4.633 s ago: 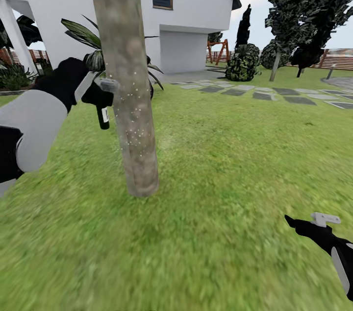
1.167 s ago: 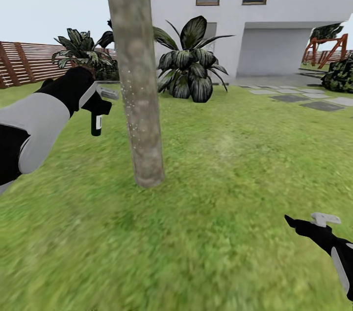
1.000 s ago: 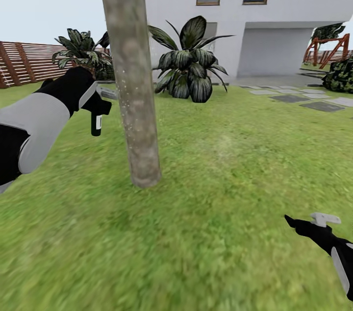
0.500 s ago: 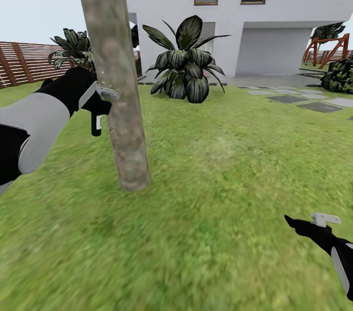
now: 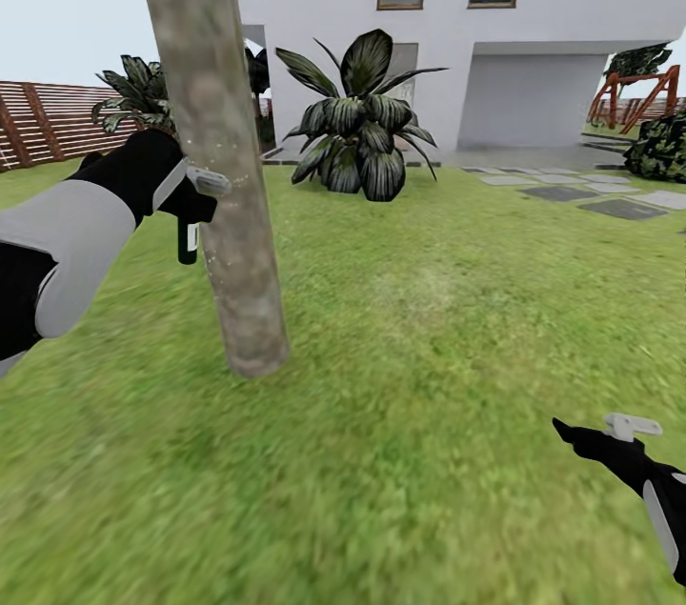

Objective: In the garden, pick up the pesticide atomizer on the floor and spray pesticide onto both trees until each tree trunk is fully covered.

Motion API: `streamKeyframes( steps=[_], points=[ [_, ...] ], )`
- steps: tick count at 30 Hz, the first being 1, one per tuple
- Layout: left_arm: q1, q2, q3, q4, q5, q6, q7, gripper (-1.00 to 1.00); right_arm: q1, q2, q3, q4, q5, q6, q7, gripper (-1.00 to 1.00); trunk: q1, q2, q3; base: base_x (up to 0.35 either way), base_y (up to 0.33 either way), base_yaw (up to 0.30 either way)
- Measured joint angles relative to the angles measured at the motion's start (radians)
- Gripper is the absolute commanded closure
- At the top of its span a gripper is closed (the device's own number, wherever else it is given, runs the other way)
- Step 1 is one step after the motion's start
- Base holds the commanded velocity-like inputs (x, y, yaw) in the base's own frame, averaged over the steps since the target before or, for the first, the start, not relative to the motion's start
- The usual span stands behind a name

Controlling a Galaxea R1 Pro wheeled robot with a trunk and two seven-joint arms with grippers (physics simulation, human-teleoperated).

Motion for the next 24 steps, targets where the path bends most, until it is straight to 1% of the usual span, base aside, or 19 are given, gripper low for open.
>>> streamKeyframes(
  steps=[4,6,17,19,21,24],
  points=[
    [0.0,0.0,0.001,0.0,0.001,0.0,0.0,1.0,0.0,0.0,0.0,0.0,0.0,0.0,0.0,-1.0,0.0,0.0,0.0,0.0,-0.297,0.032],
    [0.0,0.0,0.001,0.0,0.001,0.0,0.0,1.0,0.0,0.0,0.0,0.0,0.0,0.0,0.0,-1.0,0.0,0.0,0.0,0.0,-0.311,0.146],
    [0.0,0.001,0.002,0.0,0.001,0.0,0.0,1.0,0.0,0.0,0.0,0.0,0.0,0.0,-0.001,-1.0,0.0,0.0,0.0,0.0,-0.315,0.277],
    [0.0,0.001,0.002,-0.001,0.001,0.0,0.0,1.0,0.0,0.0,0.0,0.0,0.0,0.0,-0.001,-1.0,0.0,0.0,0.0,0.0,-0.315,0.171],
    [-0.001,0.001,0.003,-0.012,0.005,0.0,0.0,1.0,0.0,0.0,0.0,0.0,0.0,0.0,-0.001,-1.0,0.0,0.0,0.0,0.0,-0.191,0.061],
    [-0.002,0.0,0.004,-0.041,0.007,0.0,0.0,1.0,0.0,0.0,-0.001,0.0,0.0,-0.001,-0.001,-1.0,0.0,0.0,0.0,0.0,-0.039,0.013]
  ],
)
